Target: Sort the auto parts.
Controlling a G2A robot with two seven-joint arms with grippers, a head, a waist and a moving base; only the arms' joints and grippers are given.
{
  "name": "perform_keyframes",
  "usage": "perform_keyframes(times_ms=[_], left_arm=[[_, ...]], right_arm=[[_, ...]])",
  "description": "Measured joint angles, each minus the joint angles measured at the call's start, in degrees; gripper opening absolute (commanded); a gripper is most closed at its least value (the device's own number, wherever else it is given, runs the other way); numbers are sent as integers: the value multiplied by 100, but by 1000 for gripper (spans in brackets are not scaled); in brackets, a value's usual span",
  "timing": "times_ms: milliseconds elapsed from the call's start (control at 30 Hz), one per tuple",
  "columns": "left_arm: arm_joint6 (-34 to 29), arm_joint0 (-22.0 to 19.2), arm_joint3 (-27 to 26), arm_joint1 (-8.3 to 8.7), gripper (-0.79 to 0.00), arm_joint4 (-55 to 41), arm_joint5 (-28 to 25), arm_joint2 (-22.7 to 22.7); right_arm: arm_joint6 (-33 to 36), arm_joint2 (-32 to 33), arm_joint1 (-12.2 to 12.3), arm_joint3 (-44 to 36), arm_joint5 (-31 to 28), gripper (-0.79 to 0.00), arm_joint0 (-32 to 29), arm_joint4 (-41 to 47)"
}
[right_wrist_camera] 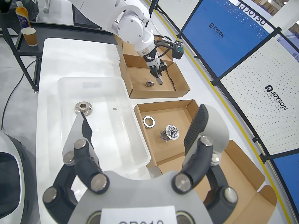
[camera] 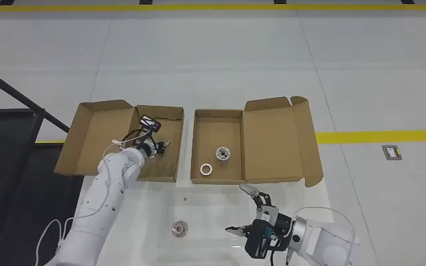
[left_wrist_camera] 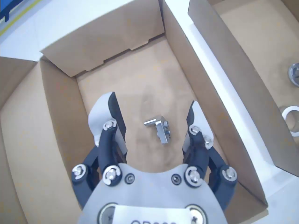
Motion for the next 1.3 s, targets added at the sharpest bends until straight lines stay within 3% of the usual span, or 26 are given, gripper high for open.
perform_keyframes(times_ms=[300,433,533,633,833,1233,1300], left_arm=[[-1078,1383,-2707,382,-99,-119,-1321,-912],[-1604,2062,-3899,487,-92,-225,-1894,-1109],[-1942,2457,-4571,547,0,-470,-2420,-1157],[-2449,2731,-5066,604,0,-691,-2935,-1126],[-3393,2986,-5689,680,0,-677,-3293,-941],[-3398,2990,-5692,681,0,-664,-3279,-936],[-3353,3045,-5671,690,0,-650,-3375,-847]], right_arm=[[0,0,0,0,0,0,0,0],[0,0,0,0,0,0,0,0],[0,0,0,0,0,0,0,0],[0,0,0,0,0,0,0,0],[0,0,0,0,0,0,0,0],[3,4,0,3,9,0,-5,4],[36,54,2,-11,283,0,-62,33]])
